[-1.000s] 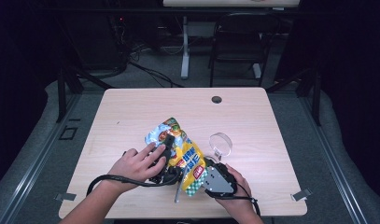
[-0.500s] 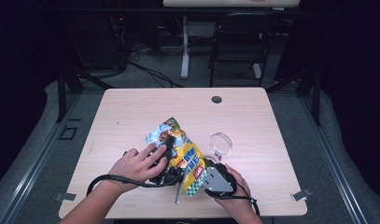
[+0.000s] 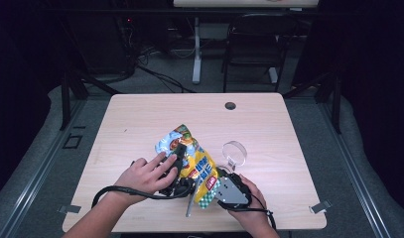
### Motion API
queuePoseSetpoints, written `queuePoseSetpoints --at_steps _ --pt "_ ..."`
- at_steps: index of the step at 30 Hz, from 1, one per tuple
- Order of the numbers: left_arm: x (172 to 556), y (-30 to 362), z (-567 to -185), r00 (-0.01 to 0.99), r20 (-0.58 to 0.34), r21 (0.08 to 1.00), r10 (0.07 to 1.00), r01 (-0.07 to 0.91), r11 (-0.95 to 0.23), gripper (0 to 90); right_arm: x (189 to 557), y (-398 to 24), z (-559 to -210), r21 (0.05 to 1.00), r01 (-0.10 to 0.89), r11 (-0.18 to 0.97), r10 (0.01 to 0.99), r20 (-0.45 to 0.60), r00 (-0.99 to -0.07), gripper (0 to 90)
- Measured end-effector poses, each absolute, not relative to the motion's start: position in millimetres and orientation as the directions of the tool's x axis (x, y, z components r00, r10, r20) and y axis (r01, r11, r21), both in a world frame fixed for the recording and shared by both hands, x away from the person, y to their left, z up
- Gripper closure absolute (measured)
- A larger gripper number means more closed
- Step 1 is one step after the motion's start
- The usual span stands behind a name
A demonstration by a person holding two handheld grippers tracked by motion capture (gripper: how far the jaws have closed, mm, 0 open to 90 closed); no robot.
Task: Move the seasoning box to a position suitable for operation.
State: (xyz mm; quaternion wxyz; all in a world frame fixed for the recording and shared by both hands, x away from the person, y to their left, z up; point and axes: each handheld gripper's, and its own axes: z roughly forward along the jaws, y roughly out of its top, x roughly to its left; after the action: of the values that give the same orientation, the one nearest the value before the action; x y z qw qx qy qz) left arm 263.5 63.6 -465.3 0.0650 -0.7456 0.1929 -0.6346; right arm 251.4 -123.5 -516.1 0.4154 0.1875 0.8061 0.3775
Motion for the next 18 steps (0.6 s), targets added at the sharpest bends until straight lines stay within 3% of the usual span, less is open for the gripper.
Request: queuePoseSetpoints --at_steps 18 --pt "262.6 60.5 -462.2 0.118 0.916 -0.357 -0.384 -0.203 -0.912 69.2 252.4 -125.6 -515.7 0.776 -0.002 0.63 0.629 -0.512 -0.585 71.1"
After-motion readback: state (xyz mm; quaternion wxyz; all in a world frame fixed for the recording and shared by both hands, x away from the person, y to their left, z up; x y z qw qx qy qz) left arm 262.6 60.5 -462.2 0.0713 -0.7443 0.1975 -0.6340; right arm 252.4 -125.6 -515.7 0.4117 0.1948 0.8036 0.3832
